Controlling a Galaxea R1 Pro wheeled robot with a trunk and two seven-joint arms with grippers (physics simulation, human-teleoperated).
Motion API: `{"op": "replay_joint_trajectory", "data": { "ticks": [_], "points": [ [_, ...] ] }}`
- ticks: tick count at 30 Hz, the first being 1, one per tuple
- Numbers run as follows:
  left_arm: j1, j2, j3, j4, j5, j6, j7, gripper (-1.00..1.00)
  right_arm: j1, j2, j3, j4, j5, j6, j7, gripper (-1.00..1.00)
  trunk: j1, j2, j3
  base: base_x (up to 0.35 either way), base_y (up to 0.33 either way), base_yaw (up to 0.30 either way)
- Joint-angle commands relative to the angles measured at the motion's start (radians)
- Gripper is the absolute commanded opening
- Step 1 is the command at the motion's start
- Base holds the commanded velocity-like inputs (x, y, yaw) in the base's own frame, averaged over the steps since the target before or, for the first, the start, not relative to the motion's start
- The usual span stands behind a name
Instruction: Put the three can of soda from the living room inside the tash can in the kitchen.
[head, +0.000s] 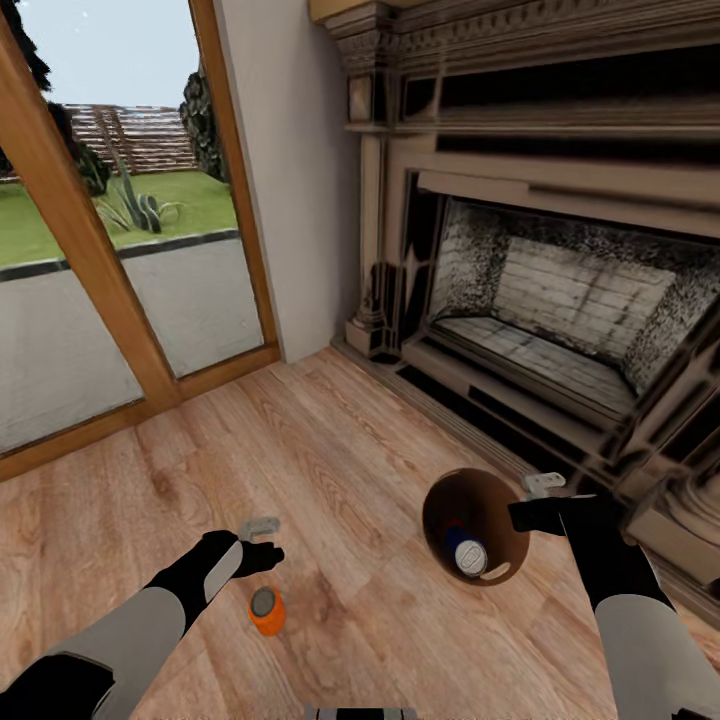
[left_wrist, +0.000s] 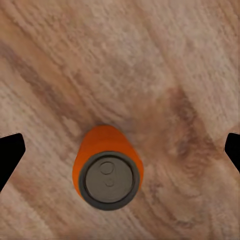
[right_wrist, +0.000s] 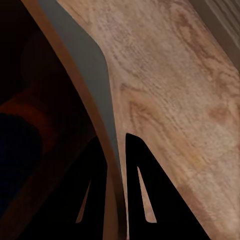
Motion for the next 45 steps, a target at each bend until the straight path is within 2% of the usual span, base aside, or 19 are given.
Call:
{"op": "replay_joint_trajectory", "data": {
  "ticks": [1, 18, 21, 26, 30, 34, 36, 38, 41, 45],
  "points": [
    [0.0, 0.0, 0.0, 0.0, 0.0, 0.0, 0.0, 1.0, -0.001, 0.0, 0.0, -0.001, -0.015, 0.003, 0.004, -1.0, 0.0, 0.0, -0.004, 0.0, 0.0, 0.0],
    [0.0, 0.001, 0.0, -0.001, 0.0, 0.001, 0.0, 1.0, -0.002, 0.001, 0.0, -0.006, -0.016, 0.005, 0.004, -1.0, 0.008, -0.004, -0.07, 0.0, 0.0, 0.0],
    [0.0, 0.001, 0.0, -0.001, 0.0, 0.001, -0.001, 1.0, -0.007, 0.001, 0.011, -0.026, -0.016, 0.03, 0.005, -1.0, 0.009, -0.005, -0.081, 0.0, 0.0, 0.0],
    [-0.001, 0.001, 0.0, -0.005, 0.002, 0.014, -0.006, 1.0, -0.053, 0.0, 0.063, -0.083, -0.015, 0.12, 0.006, -1.0, 0.009, -0.005, -0.081, 0.0, 0.0, 0.0],
    [-0.001, 0.001, 0.0, -0.01, 0.005, 0.036, -0.01, 1.0, -0.064, -0.001, 0.108, -0.142, -0.016, 0.22, 0.007, -1.0, 0.009, -0.005, -0.081, 0.0, 0.0, 0.0],
    [-0.001, 0.002, 0.0, -0.013, 0.007, 0.045, -0.011, 1.0, -0.068, -0.002, 0.175, -0.239, -0.016, 0.314, 0.008, -1.0, 0.009, -0.005, -0.081, 0.0, 0.0, 0.0],
    [-0.001, 0.002, 0.0, -0.013, 0.006, 0.047, -0.01, 1.0, -0.069, -0.001, 0.187, -0.268, -0.017, 0.35, 0.008, -1.0, 0.01, -0.005, -0.085, 0.0, 0.0, 0.0],
    [-0.001, 0.002, 0.0, -0.012, 0.006, 0.047, -0.008, 1.0, -0.069, -0.001, 0.193, -0.283, -0.017, 0.371, 0.008, -1.0, 0.011, -0.006, -0.093, 0.0, 0.0, 0.0],
    [-0.017, 0.014, 0.001, -0.011, 0.007, 0.06, -0.006, 1.0, -0.07, 0.0, 0.233, -0.307, -0.018, 0.406, 0.008, -1.0, 0.012, -0.006, -0.104, 0.0, 0.0, 0.0],
    [-0.024, 0.026, 0.001, -0.009, 0.007, 0.063, -0.004, 1.0, -0.071, -0.001, 0.245, -0.311, -0.017, 0.411, 0.008, -1.0, 0.014, -0.007, -0.12, 0.0, 0.0, 0.0]
  ]
}}
